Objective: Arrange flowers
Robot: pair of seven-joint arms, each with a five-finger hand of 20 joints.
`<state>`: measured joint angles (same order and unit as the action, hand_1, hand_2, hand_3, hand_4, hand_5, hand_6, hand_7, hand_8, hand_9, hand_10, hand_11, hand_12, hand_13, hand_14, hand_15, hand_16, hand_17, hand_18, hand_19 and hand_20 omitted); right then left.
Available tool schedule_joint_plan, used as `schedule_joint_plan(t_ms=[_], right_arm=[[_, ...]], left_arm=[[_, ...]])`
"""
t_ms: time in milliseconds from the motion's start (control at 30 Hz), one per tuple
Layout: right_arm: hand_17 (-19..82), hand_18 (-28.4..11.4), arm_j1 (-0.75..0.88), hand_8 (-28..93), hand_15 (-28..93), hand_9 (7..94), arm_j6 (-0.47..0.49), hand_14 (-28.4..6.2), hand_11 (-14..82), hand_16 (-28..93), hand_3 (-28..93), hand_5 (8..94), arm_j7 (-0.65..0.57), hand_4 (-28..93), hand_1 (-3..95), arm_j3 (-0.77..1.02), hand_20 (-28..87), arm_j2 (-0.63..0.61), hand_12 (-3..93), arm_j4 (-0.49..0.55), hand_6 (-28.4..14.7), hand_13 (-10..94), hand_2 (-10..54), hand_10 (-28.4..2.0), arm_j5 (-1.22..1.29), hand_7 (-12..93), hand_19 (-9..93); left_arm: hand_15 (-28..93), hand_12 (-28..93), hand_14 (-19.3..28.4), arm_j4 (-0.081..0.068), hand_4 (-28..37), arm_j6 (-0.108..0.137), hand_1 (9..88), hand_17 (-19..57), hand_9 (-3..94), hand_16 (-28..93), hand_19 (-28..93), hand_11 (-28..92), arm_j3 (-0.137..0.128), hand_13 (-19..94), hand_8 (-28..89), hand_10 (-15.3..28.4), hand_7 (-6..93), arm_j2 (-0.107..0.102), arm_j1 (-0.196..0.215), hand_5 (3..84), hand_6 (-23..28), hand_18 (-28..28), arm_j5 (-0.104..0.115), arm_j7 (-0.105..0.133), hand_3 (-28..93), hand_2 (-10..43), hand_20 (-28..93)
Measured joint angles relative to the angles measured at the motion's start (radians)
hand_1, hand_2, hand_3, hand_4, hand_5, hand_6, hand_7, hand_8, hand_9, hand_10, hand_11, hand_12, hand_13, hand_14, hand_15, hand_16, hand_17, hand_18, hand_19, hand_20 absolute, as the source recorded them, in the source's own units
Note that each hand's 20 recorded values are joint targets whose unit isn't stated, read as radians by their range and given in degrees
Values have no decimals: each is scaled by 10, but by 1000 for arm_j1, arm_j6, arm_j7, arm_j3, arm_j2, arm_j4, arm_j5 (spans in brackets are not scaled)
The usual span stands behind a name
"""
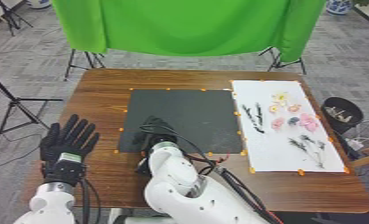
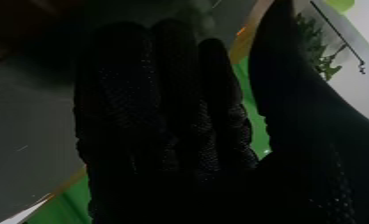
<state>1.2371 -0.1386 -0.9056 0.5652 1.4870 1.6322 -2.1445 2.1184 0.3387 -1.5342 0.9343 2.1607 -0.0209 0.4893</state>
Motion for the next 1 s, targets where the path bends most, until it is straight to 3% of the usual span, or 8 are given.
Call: schedule_joint_plan(t_ms=[33, 100, 300, 433, 567, 700, 867, 1000], right_arm=[[336, -284, 0, -165, 545, 740, 1, -135, 428, 225, 838, 519, 0, -261, 359, 0, 286, 0, 245, 0, -107, 777, -95, -187, 0, 771, 740], [334, -284, 0, -261, 543, 719, 2, -134, 431, 224, 843, 511, 0, -266, 344, 1, 290, 0, 244, 0, -114, 773, -95, -197, 1, 779, 739], [325, -284, 0, -282, 579, 672, 11, -144, 438, 219, 841, 482, 4, -274, 342, 7, 304, -15, 239, 20, -122, 728, -95, -211, 13, 766, 753], [325, -279, 4, -282, 589, 682, -14, -138, 431, 214, 856, 494, 81, -274, 354, 25, 304, -68, 226, 81, -110, 733, -95, -197, -4, 755, 770], [306, -265, 22, -269, 575, 671, -233, -137, 346, 204, 868, 497, 296, -282, 352, 60, 301, -162, 195, 96, -84, 707, -95, -193, -204, 639, 770], [291, -243, 96, -181, 552, 610, -411, -132, 192, 191, 876, 514, 334, -282, 355, 204, 304, -288, 154, 172, -70, 672, -95, -180, -437, 351, 767], [266, -237, 247, -142, 522, 524, -388, -144, 130, 171, 859, 478, 309, -283, 326, 484, 313, -492, 139, 333, -81, 602, -95, -176, -408, 209, 761], [258, -236, 373, -124, 519, 494, -248, -146, 102, 167, 861, 473, 247, -283, 326, 671, 322, -622, 138, 389, -85, 587, -95, -178, -359, 173, 759]], left_arm=[[436, 113, 172, 0, -283, 1, 241, -58, 343, -83, 368, 251, 0, 258, -75, 161, 121, 0, 0, 404, 97, 142, 2, 1, 727, 178, 89], [439, 113, 172, 0, -283, 2, 241, -58, 340, -83, 369, 252, 0, 257, -76, 161, 124, 0, 0, 404, 97, 142, 6, 4, 726, 178, 89], [440, 111, 171, 5, -283, 2, 241, -59, 336, -84, 372, 255, -2, 256, -77, 161, 129, 7, 5, 404, 99, 143, 17, 23, 727, 178, 88], [439, 111, 172, 21, -283, -7, 241, -58, 336, -85, 371, 255, -29, 255, -77, 161, 134, 29, 39, 415, 99, 142, 15, 45, 724, 177, 86], [438, 111, 172, 31, -283, -29, 241, -59, 343, -84, 369, 255, -55, 255, -78, 162, 138, 44, 83, 422, 100, 143, 2, 52, 722, 176, 86], [437, 113, 172, 37, -283, -38, 242, -59, 347, -83, 367, 256, -68, 256, -78, 162, 138, 46, 110, 427, 102, 143, -15, 53, 721, 176, 86], [436, 114, 172, 45, -283, -44, 242, -59, 348, -83, 367, 257, -80, 257, -78, 162, 139, 46, 125, 427, 101, 143, -17, 67, 721, 176, 86], [437, 115, 171, 46, -283, -50, 242, -60, 350, -82, 367, 260, -84, 257, -78, 162, 141, 45, 128, 427, 101, 143, -17, 78, 720, 176, 87]])
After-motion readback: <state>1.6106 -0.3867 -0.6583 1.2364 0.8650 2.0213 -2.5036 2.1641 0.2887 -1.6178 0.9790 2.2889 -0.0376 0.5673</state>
